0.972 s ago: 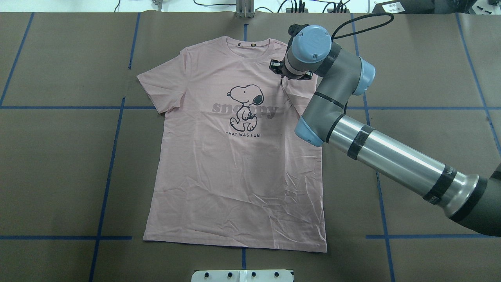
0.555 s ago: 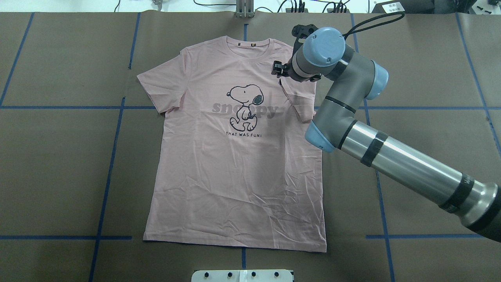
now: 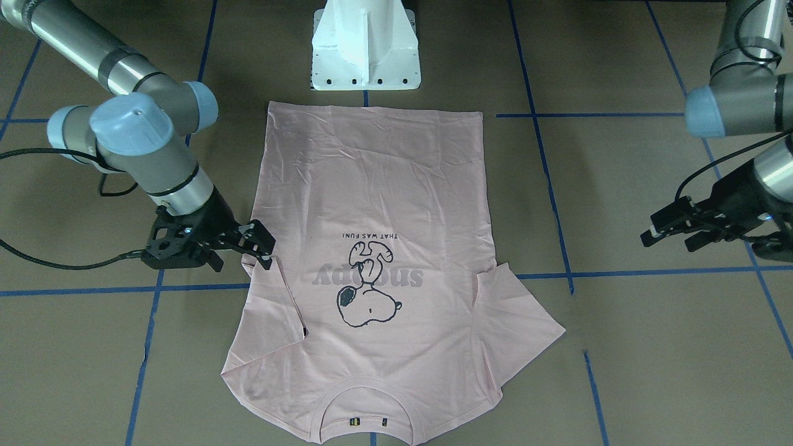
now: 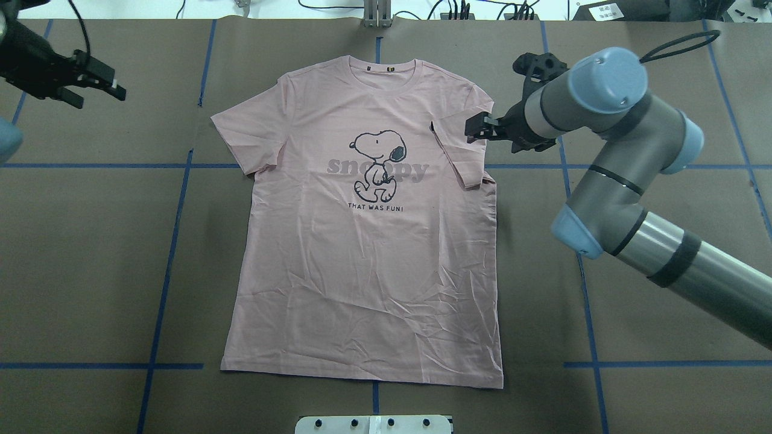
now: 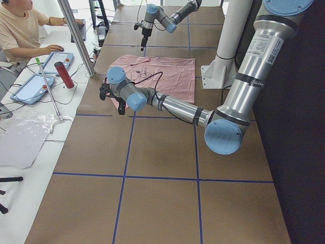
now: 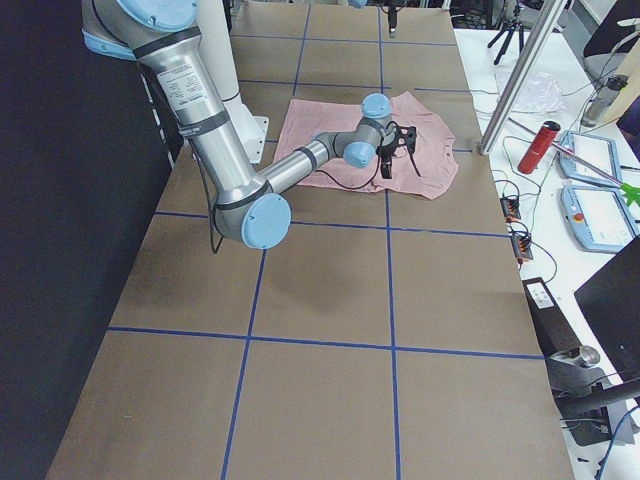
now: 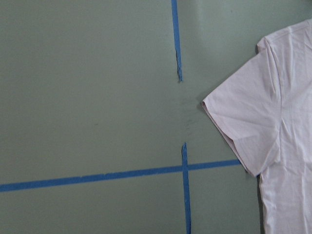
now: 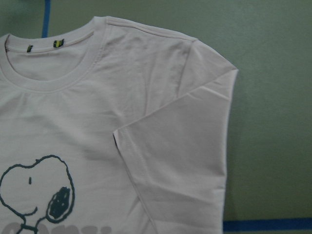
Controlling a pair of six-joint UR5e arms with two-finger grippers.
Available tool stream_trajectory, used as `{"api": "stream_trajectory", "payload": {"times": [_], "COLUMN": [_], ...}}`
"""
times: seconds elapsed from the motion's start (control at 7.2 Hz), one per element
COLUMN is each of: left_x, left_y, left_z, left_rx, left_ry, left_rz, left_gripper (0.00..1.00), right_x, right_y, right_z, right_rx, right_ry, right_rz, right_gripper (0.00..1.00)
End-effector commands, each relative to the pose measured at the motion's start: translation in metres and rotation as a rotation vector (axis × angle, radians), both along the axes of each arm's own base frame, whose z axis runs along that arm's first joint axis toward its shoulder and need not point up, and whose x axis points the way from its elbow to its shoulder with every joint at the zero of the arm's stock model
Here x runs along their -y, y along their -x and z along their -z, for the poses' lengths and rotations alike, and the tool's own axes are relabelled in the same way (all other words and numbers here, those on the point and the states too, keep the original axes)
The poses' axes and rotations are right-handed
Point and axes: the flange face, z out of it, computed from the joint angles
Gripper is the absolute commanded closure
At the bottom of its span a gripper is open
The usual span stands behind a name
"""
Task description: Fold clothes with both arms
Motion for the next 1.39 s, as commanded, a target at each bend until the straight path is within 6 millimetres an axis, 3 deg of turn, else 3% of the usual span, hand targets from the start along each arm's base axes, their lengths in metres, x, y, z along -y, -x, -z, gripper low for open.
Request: {"api": "stream_trajectory", "payload": {"times": [0.0,0.28,0.42,0.69,1.25], "left_x": [0.026,0.03,0.034,0.04,0.041], "left_y": [-0.095,-0.159,-0.177,-0.185,-0.191], "left_z": [0.011,0.006,0.007,-0.016,-0.031], "left_rx": [-0.007,0.035,0.045,0.064,0.093], "left_ry": [0.029,-0.013,0.005,-0.031,-0.043], "left_rz": [0.049,0.091,0.108,0.147,0.175], "left_gripper": [0.06,0.1,0.17,0.25,0.33], "right_x": [-0.014,-0.019,-0.02,-0.033,-0.034], "right_y": [-0.064,-0.071,-0.074,-0.083,-0.081], "right_z": [-0.036,-0.041,-0.041,-0.053,-0.055], "right_rx": [0.035,0.03,0.029,0.021,0.017], "right_ry": [0.068,0.064,0.065,0.076,0.075], "right_rz": [0.025,0.026,0.006,0.005,0.01], "right_gripper": [0.0,0.0,0.0,0.0,0.0]}}
